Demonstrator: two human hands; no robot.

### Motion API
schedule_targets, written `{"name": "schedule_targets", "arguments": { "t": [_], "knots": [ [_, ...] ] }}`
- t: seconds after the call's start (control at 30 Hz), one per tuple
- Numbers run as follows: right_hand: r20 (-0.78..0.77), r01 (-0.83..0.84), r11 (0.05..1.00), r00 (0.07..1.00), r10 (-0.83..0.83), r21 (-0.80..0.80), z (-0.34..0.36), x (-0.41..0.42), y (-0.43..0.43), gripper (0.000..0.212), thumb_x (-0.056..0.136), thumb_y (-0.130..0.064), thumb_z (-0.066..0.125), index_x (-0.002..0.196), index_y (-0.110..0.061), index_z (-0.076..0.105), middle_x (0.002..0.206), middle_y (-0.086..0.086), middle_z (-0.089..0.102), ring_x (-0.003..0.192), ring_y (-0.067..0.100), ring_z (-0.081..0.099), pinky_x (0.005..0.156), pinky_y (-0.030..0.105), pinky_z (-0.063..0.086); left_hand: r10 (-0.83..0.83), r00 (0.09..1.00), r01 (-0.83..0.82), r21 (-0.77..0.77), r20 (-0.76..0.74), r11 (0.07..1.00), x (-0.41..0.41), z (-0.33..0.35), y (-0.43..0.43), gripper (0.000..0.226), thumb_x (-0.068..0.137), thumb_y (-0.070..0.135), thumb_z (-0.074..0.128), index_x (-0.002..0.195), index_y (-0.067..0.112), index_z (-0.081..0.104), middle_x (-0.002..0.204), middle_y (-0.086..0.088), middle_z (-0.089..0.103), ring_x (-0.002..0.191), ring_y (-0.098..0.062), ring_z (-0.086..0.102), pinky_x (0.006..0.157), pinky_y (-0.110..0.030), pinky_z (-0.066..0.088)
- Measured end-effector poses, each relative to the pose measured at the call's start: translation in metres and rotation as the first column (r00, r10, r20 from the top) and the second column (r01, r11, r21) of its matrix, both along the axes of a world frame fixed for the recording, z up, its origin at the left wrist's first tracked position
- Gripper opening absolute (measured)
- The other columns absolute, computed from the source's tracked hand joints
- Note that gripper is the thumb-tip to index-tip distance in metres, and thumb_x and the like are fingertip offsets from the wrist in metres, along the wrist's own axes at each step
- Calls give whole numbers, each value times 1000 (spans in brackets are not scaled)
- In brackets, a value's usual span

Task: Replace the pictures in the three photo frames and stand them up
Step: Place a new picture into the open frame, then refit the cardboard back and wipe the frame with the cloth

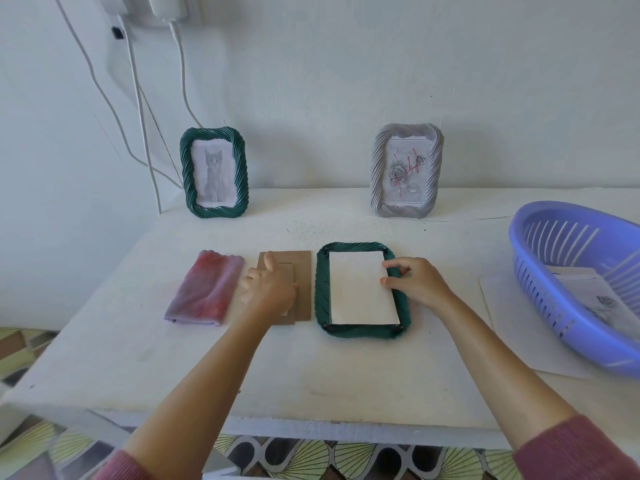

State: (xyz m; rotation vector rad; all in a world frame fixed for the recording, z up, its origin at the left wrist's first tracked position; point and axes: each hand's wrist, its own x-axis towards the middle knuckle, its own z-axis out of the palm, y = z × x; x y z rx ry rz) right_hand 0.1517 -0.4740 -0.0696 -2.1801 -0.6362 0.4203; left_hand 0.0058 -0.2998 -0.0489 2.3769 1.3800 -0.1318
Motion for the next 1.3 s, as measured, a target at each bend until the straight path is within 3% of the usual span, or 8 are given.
{"name": "schedule_targets", "arguments": {
  "t": [0.23,0.4,0.47,0.57,0.67,0.87,1.0,1.3],
  "knots": [
    [-33,7,1000,999,-6,22,3,-1,-1,35,82,-20,66,117,-16,64,85,2,44,83,16,46,75,25,34,158,969,-117,-213,188,970,-7,5,26,99,62,40,78,139,14,22,132,-19,42,123,-37,42,104,-43,39],
    [83,95,994,992,-100,59,12,-7,-3,31,84,-26,64,115,-22,63,99,2,48,91,12,46,80,24,33,210,898,-129,-224,386,966,-12,15,36,88,58,38,74,128,20,25,115,-16,52,106,-37,53,90,-49,50],
    [154,137,976,975,-163,167,19,-11,-2,28,85,-26,63,112,-21,65,97,1,52,79,10,47,78,22,35,209,845,-99,-240,492,966,-8,27,33,86,60,37,75,128,21,26,115,-14,53,105,-36,55,87,-49,52],
    [-50,87,944,996,-75,319,31,-20,4,23,88,-21,60,109,-13,65,79,2,62,63,9,54,68,21,46,137,804,71,-323,578,944,6,42,11,85,65,29,78,131,17,27,110,-6,54,101,-30,58,86,-42,54],
    [-279,108,908,960,10,405,33,-27,7,28,89,-12,59,116,-6,59,75,8,66,55,14,59,56,19,53,20,850,194,-348,527,917,24,39,-25,88,63,33,79,132,15,29,117,-7,50,105,-28,54,88,-38,50],
    [-277,218,937,950,-141,271,19,-18,-4,23,82,5,62,104,1,65,65,6,61,40,3,55,50,12,51,-120,910,254,-307,396,917,44,18,-53,84,72,42,72,134,6,30,128,-10,26,120,-29,39,97,-40,45],
    [-287,278,939,934,-214,203,9,-9,-3,14,78,3,64,91,2,70,61,11,63,48,16,53,65,27,50,-148,915,269,-295,374,917,51,11,-56,81,71,44,72,132,5,36,128,-11,26,119,-30,38,96,-39,45],
    [-285,271,949,933,-218,159,8,-3,3,12,78,4,60,81,-2,71,57,11,60,49,17,52,57,23,46,-140,926,239,-256,351,937,56,6,-59,86,75,45,69,137,1,27,132,-13,24,124,-32,34,95,-37,40]
  ]
}}
